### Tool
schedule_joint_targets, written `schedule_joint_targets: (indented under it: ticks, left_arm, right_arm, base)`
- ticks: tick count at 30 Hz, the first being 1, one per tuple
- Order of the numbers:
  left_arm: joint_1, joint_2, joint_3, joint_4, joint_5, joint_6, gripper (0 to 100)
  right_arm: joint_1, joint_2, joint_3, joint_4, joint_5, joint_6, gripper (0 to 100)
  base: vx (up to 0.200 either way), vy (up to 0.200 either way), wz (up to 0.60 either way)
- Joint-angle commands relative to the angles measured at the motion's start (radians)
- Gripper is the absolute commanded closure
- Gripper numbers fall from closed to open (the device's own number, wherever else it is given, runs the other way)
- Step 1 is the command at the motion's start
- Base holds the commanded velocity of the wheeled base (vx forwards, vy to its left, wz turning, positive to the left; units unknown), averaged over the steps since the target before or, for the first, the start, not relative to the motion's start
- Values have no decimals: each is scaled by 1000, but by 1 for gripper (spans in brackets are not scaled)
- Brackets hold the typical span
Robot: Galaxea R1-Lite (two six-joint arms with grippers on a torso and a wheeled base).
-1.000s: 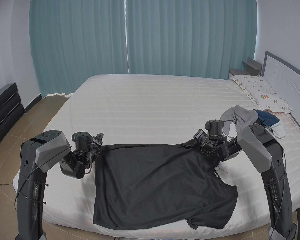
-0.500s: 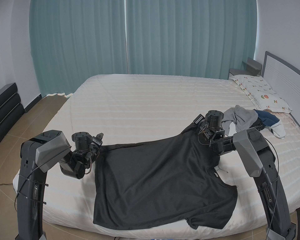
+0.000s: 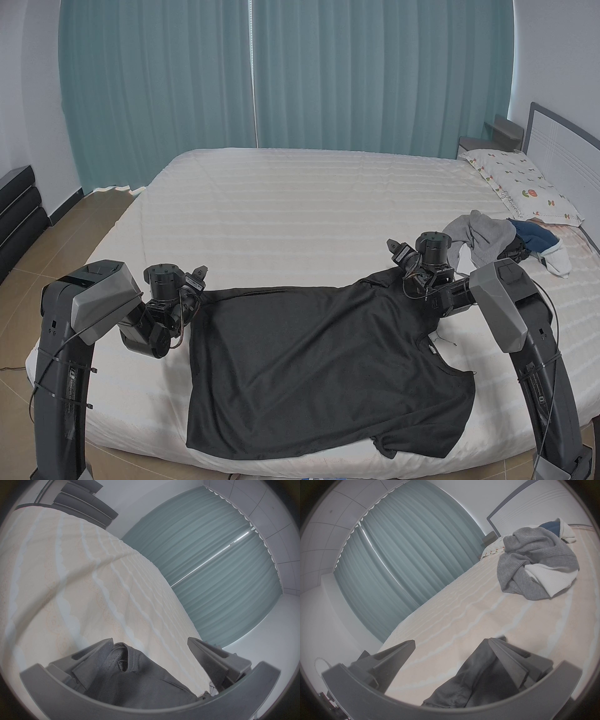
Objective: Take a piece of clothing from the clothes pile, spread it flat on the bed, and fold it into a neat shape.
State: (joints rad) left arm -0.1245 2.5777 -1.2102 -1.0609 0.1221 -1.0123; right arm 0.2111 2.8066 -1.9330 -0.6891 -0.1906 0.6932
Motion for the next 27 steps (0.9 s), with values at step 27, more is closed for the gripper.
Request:
schedule_joint_targets:
  ticks: [27]
  left_arm:
    - [0,-4,6,42,-59,12,0]
  right_arm:
    - [-121,-170,474,-122,270,-132,0]
  base:
    - [0,0,0]
